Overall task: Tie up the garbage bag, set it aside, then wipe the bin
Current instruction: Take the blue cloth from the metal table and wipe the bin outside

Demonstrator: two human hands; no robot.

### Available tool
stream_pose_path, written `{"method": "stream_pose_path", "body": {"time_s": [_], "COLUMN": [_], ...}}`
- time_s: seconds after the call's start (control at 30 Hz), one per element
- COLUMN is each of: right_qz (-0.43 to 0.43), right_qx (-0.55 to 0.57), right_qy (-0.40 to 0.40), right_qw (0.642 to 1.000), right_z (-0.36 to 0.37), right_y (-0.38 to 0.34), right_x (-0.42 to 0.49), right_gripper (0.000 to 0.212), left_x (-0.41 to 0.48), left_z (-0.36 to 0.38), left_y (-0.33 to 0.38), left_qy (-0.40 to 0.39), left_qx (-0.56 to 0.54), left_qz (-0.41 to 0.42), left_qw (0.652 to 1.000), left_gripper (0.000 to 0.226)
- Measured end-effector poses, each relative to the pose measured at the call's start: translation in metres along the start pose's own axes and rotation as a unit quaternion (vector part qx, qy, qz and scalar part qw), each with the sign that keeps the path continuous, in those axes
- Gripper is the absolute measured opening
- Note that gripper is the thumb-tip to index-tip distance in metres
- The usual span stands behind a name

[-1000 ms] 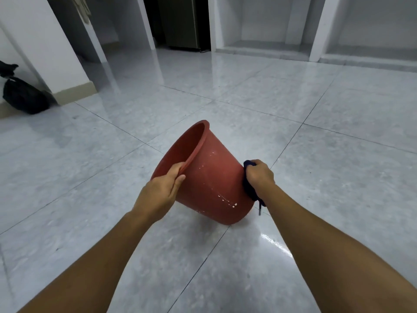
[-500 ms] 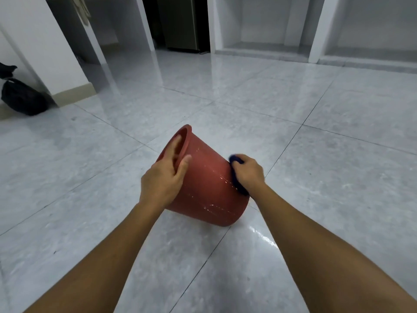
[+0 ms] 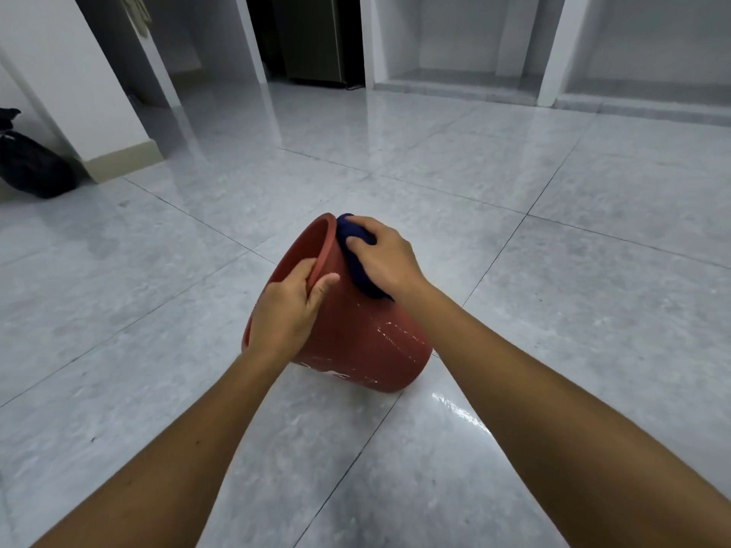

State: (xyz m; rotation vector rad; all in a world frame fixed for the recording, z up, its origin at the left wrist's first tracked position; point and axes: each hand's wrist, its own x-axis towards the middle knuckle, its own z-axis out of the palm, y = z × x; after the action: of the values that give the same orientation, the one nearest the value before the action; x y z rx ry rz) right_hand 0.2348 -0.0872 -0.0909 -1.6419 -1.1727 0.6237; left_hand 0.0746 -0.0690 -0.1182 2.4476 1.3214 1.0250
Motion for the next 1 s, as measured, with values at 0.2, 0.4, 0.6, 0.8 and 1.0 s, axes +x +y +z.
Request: {"method": "stream_pose_path", "body": {"time_s": [0.2, 0.4, 0.6, 0.8, 1.0], "right_qz": [0.194, 0.185, 0.014, 0.235, 0.1], "right_qx": [-0.12, -0.134, -0.087, -0.122, -0.094], "right_qy": [0.053, 0.033, 0.021, 0.002, -0.005], "right_qw": [0.972, 0.973, 0.996, 0.964, 0.991], "right_z": [-0.01, -0.003, 0.008, -0.013, 0.001], "right_y": [0.074, 0.054, -0.006, 0.067, 0.028], "right_x": [-0.014, -0.008, 0.007, -0.022, -0.012], "right_gripper": [0.036, 0.039, 0.038, 0.037, 0.035], "left_x": [-0.03, -0.023, 0.027, -0.027, -0.011], "left_z": [-0.016, -0.018, -0.01, -0.033, -0.023], "left_y": [-0.026, -0.016, 0.011, -0.027, -0.012], "left_qy": [0.007, -0.071, -0.015, 0.038, -0.046], "left_qx": [0.067, 0.012, 0.03, 0.113, -0.022], "left_qz": [-0.041, -0.043, -0.019, -0.006, -0.038], "left_qw": [0.997, 0.996, 0.999, 0.993, 0.998], "left_gripper": [0.054, 0.056, 0.039, 0.044, 0.042]}}
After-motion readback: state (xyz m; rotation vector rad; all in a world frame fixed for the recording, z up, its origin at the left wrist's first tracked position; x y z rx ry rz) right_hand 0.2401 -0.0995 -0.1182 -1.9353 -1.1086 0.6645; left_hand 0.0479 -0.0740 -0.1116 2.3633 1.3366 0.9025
